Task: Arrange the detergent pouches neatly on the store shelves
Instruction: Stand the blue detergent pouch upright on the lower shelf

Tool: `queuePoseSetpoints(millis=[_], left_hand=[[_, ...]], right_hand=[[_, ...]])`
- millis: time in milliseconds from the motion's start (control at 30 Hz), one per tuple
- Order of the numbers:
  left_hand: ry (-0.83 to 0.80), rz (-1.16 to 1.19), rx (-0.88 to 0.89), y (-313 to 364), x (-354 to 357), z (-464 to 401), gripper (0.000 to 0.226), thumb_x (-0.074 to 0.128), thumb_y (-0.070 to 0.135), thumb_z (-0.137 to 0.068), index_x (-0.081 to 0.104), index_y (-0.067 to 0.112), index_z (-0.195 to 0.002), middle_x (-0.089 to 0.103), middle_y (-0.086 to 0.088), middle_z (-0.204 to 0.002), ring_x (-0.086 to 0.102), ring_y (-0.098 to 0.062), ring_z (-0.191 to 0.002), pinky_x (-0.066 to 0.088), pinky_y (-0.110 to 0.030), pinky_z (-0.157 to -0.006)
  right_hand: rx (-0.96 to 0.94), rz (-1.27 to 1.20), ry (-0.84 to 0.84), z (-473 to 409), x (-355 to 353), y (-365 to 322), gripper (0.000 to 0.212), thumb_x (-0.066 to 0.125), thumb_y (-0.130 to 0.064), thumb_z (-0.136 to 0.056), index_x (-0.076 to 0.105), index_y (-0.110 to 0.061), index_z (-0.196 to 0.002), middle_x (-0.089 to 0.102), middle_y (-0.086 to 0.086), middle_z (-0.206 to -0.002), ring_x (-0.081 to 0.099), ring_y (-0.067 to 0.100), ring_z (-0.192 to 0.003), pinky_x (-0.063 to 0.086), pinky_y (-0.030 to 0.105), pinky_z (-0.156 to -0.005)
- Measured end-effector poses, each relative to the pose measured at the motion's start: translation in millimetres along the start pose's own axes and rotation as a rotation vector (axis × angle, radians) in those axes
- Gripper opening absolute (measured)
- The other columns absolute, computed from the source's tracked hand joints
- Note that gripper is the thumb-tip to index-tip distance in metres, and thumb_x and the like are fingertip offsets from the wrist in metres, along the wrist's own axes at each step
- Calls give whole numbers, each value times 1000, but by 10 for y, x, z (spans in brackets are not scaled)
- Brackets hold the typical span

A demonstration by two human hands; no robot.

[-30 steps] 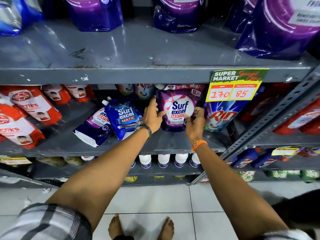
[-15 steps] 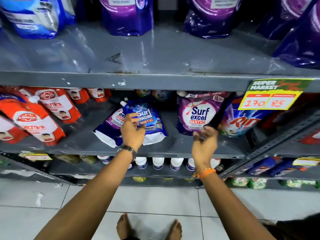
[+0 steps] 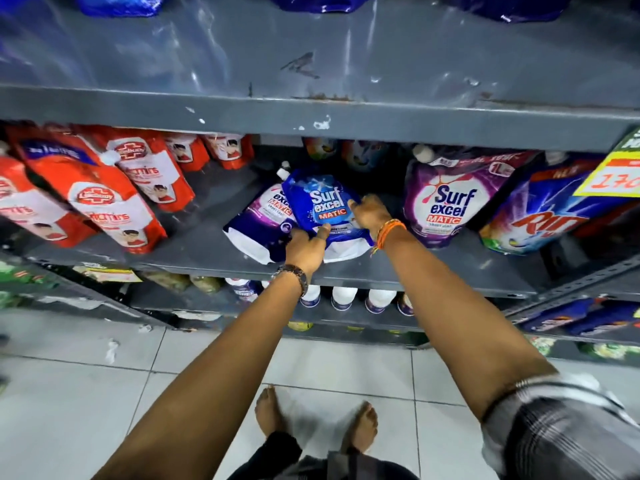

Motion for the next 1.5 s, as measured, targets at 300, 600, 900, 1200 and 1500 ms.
queuePoseSetpoints(millis=[300,600,900,1200,1500], left_hand=[[-193,125,-14,-11,-157,10,65,79,-18,-62,51,11,-113,69,-14,-122,67,-32,-112,56,-53,-95],[-279,-15,191,222,-327,-84,122,84,-20,-50,27,28,-146,64,-5,-129,68,-23,-109,62,-31,-70],[-128,-237,540,585,-155,-161,120,86,-9,-53,18,27,-145,54,4,-128,59,-15,-113,54,-34,-92],[48,-405,555,561,30,-332,95,78,-10,-68,21,9,-141,66,-19,-124,69,-35,-104,56,-38,-80],[68,-592,598,494,-309,-482,96,90,17,-62,32,16,-139,67,-10,-127,66,-34,-112,53,-39,-87]], right_hand=[[133,-211,-188,196,-76,282,53,62,3,-90,48,-1,-141,59,14,-132,61,30,-118,52,44,-97],[-153,-513,-42,708,-206,87,57,56,16,-90,42,-4,-141,66,18,-117,65,26,-104,60,34,-81],[-429,-394,165,560,-299,-67,54,56,16,-89,43,1,-139,61,22,-134,62,31,-124,54,47,-102],[-362,-312,339,375,-143,190,52,57,9,-89,51,-8,-137,67,8,-129,66,21,-119,56,46,-101],[-306,-321,455,622,-133,227,48,62,6,-89,50,-1,-135,59,0,-120,58,8,-106,48,12,-96]])
Point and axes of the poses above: each hand's wrist, its own z-axis away from the middle knuckle, its own x-axis out of the palm, y = z × x, the point moved 3 cm from there along -z, towards the middle knuckle
